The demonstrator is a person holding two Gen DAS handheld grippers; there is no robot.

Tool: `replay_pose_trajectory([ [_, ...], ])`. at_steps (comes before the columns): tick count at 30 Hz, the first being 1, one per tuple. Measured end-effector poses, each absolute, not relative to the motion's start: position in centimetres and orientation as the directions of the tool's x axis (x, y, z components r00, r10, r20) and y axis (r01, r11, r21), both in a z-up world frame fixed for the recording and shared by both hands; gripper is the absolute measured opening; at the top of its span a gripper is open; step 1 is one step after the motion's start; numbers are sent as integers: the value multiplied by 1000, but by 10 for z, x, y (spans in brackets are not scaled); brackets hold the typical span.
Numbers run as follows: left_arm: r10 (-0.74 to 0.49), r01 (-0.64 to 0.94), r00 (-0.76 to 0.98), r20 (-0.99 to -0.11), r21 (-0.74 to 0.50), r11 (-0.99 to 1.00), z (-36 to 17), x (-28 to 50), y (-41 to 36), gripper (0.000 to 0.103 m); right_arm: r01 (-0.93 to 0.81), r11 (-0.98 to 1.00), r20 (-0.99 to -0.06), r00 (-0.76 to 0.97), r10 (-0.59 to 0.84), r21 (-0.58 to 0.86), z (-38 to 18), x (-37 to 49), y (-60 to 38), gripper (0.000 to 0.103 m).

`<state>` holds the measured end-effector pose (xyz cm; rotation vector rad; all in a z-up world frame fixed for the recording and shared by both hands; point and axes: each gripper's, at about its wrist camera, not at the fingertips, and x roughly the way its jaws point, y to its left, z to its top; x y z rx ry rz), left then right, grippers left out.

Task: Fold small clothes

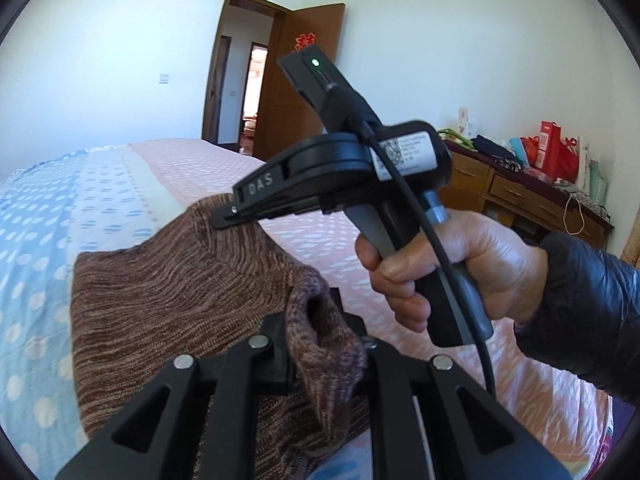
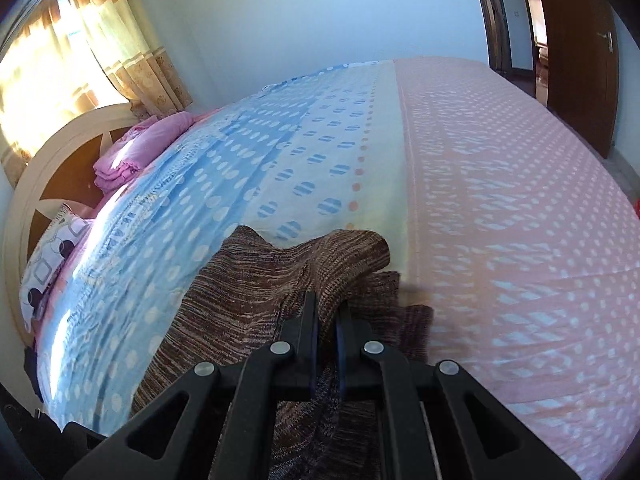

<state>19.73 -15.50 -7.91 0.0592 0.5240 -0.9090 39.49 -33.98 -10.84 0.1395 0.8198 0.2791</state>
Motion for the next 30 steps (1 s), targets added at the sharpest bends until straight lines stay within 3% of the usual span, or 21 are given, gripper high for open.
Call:
replay_pose_trajectory([
  [7,-677,767,477,-561,-110,632,-100,195,-189,13,-162,957,-760,582,288,239,-160,403,-355,6],
  [10,-638,749,480,-602,-97,655,-105,198,-193,16,-147,935,-725,597,344,323,-174,401,-366,6],
  [12,-619,743,478,-623,-87,663,-108,198,-196,22,-138,925,-707,608,362,355,-177,399,-371,6],
  [16,-604,716,502,-619,-94,692,-106,195,-188,49,-99,925,-704,620,346,367,-173,388,-375,10],
  [23,-603,662,543,-584,-143,735,-86,178,-133,83,-86,949,-621,737,266,304,-125,300,-372,10],
  [25,-593,643,564,-575,-145,752,-80,178,-121,88,-117,945,-616,733,290,306,-119,283,-362,10],
  [30,-501,564,645,-577,-83,822,-72,184,-114,88,-188,933,-606,718,344,307,-110,268,-332,10],
])
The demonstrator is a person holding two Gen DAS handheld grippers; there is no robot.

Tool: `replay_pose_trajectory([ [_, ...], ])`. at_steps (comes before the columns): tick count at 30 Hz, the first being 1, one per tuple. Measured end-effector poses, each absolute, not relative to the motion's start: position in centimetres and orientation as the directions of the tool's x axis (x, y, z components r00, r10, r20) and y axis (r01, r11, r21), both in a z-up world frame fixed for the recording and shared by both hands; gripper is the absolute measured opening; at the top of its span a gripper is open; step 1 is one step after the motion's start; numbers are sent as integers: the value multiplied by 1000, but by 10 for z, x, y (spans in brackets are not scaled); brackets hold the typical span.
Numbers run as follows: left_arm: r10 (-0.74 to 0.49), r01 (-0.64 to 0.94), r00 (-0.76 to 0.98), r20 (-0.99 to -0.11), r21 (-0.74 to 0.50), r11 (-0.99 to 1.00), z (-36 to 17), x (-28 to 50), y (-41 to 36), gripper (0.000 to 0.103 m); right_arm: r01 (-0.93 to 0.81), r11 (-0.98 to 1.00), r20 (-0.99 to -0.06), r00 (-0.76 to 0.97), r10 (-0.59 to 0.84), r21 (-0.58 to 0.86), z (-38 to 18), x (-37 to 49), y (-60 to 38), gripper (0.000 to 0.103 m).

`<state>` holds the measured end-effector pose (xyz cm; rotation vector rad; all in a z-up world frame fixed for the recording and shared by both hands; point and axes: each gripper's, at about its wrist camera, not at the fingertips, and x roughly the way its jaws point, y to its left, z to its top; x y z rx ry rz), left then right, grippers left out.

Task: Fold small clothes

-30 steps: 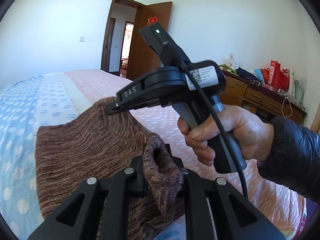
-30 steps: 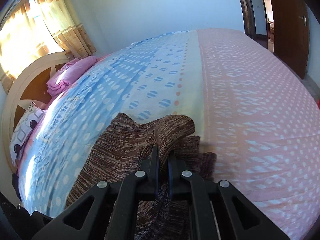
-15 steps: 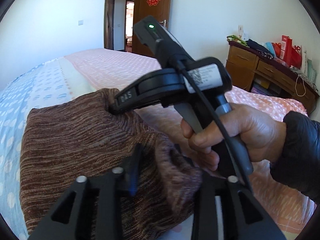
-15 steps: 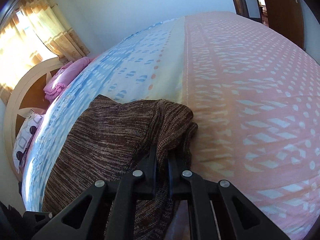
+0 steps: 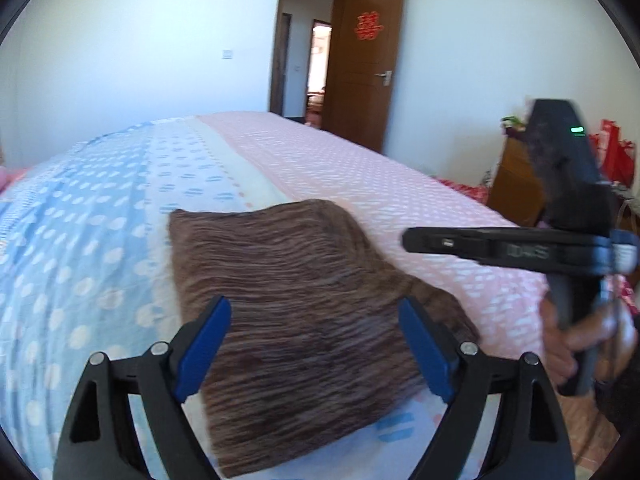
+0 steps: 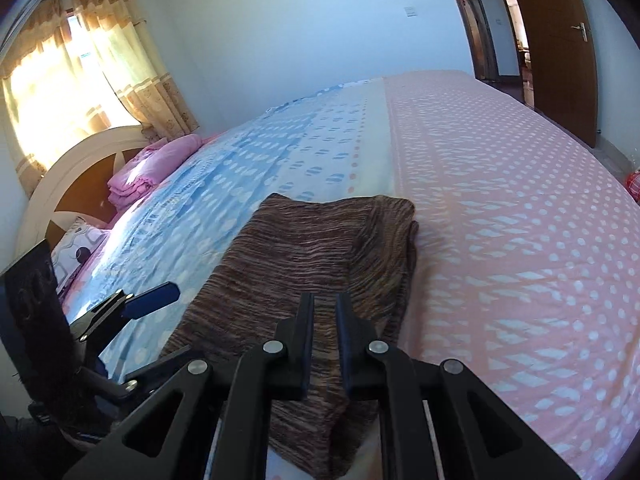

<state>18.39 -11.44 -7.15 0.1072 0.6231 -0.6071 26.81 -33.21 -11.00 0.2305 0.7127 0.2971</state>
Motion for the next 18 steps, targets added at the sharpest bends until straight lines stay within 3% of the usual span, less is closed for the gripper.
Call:
replay_pose_trajectory([
  [4,-367,484,695,-619,25,874,-82,190,-117,88,-204,925,-620,694,367,319,-117,271,-317,10],
  [10,-231,371,691,-685,62,926,-102,202,-103,86,-165,932,-710,609,354,322,-163,262,-312,10],
  [15,-232,348,652,-722,13,938,-118,207,-90,90,-178,926,-688,625,368,334,-183,247,-314,10],
  [18,-292,337,605,-740,-94,937,-122,209,-76,92,-191,939,-689,640,340,285,-183,245,-308,10],
])
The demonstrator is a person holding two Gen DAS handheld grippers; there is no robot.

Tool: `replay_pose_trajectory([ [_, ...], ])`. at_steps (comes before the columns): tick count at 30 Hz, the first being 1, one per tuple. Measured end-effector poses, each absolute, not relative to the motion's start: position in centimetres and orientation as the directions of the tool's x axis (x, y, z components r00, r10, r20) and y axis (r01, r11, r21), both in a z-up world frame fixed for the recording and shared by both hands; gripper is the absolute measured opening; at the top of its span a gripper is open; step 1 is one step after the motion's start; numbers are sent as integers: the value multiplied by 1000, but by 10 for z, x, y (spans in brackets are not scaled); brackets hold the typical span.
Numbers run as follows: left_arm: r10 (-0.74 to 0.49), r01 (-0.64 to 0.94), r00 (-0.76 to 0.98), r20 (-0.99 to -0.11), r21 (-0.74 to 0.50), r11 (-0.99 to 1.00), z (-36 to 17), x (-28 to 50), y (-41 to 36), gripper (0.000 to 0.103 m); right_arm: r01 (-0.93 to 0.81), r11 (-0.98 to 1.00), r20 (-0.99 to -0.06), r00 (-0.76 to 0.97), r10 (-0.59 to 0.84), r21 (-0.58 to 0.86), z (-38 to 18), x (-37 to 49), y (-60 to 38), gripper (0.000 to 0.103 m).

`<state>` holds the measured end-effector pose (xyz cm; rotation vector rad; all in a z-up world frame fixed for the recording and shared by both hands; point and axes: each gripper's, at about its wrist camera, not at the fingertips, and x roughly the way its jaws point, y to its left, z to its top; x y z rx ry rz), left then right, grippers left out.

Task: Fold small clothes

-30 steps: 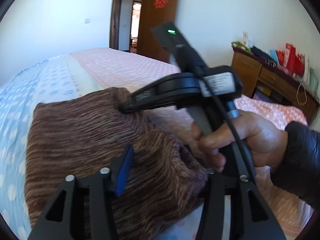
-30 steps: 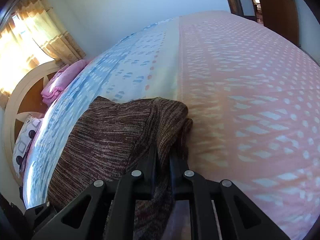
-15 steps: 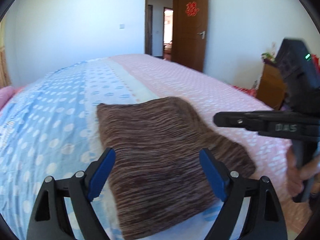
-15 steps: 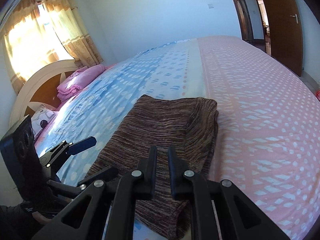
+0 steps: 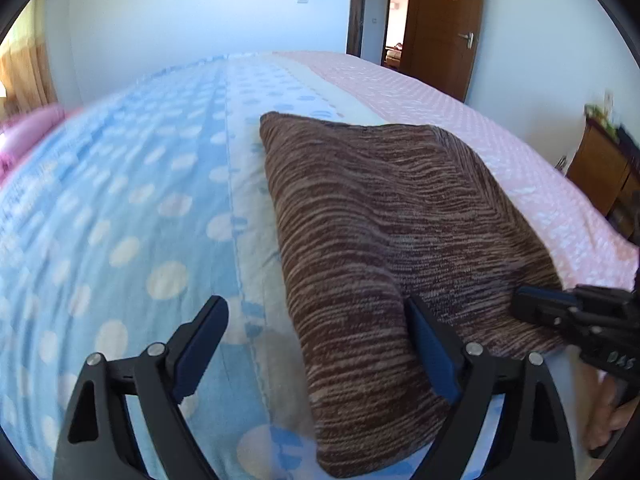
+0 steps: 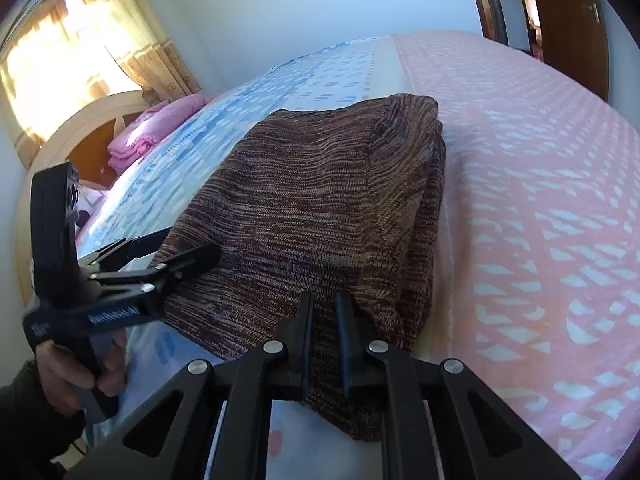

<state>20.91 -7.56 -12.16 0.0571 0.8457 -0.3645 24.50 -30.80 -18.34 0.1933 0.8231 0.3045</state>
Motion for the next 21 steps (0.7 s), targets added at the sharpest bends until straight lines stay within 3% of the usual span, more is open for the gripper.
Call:
replay_pose_trajectory([
  [4,-396,312,550,-736,-258,914,-116,213,-49,91,-195,942,-683,650,333,274,-184,244,-309,12],
  [9,-372,334,646,-667,-192,923,-70,229,-52,91,-176,930,-675,646,356,323,-184,246,-315,12],
  [13,-359,300,663,-656,-207,931,-53,277,-76,91,-171,923,-669,645,370,345,-184,244,-318,12],
  [18,-187,178,596,-781,-99,979,-104,336,-89,87,-170,918,-667,642,378,357,-182,245,-320,12],
  [19,-188,165,563,-805,-114,980,-122,338,-83,92,-170,916,-667,640,382,362,-183,246,-320,12],
  [21,-261,158,587,-767,-208,965,-128,330,-65,94,-170,912,-664,637,390,373,-183,246,-322,12],
])
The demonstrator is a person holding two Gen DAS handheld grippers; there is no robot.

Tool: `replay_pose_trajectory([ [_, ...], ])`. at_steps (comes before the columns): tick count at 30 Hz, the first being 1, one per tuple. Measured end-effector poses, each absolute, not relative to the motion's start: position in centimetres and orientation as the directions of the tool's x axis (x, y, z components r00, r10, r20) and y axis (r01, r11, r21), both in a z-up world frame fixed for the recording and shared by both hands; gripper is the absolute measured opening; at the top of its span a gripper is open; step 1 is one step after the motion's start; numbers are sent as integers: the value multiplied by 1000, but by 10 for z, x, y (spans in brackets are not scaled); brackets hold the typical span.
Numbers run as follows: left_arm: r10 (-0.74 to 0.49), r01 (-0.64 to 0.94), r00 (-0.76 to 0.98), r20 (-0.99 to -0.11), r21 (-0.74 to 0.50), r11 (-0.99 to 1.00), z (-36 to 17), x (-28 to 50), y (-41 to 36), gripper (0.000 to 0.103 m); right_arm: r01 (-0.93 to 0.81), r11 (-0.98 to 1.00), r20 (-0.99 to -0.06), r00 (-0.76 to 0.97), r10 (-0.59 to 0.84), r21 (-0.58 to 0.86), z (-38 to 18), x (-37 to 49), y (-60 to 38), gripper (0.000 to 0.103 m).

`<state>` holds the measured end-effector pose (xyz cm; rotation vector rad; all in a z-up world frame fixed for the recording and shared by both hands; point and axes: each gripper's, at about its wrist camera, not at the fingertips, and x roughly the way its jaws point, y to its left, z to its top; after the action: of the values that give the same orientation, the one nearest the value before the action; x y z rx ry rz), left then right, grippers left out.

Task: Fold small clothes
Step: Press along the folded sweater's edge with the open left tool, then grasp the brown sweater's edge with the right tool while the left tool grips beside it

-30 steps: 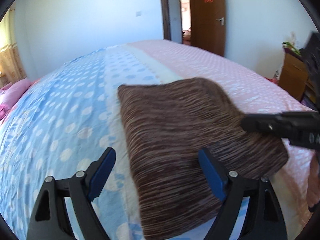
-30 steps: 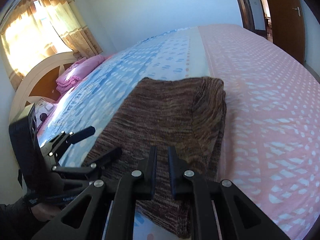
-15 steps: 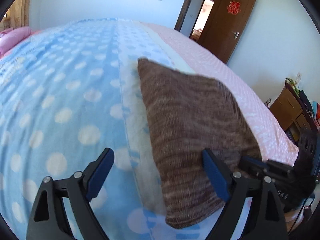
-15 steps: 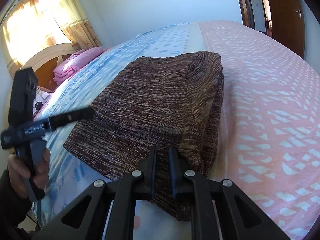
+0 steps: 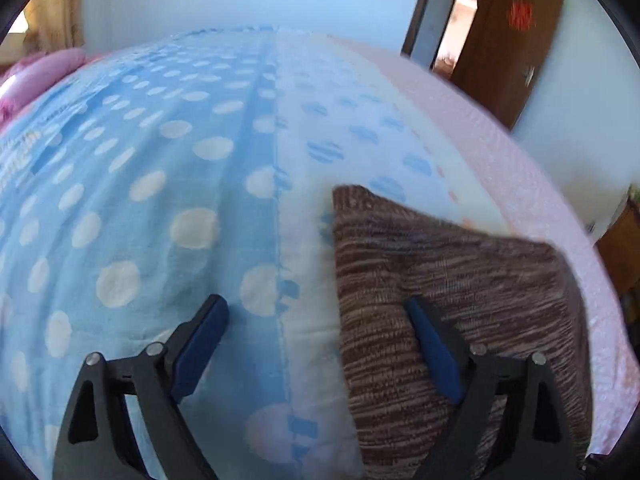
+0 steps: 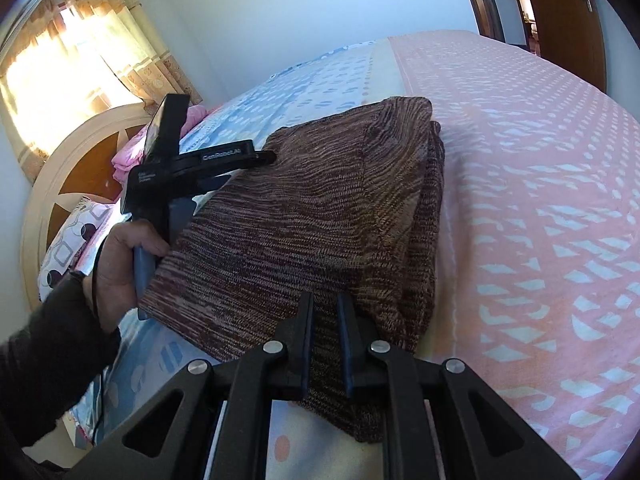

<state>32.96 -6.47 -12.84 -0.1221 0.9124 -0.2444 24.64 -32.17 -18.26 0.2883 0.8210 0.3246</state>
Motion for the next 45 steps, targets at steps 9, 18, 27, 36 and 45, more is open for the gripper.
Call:
replay_pose_trajectory([
  [9,-241,137,586,-773,-198,971,-114,356,-60,95,-176,911,-639,663,390,374,-175,246,-325,12],
  [18,-129,142,569,-812,-57,988,-128,403,-71,101,-168,913,-649,656,385,372,-180,250,-324,12],
  [27,-268,288,602,-752,-109,952,-79,288,-63,69,-175,918,-651,658,378,356,-177,246,-317,12],
  [36,-219,203,569,-793,-123,972,-122,276,-39,58,-220,899,-583,698,417,379,-163,234,-318,12],
  [45,-377,391,535,-756,-175,904,-115,241,-80,62,-178,925,-694,618,370,334,-181,240,-298,12],
])
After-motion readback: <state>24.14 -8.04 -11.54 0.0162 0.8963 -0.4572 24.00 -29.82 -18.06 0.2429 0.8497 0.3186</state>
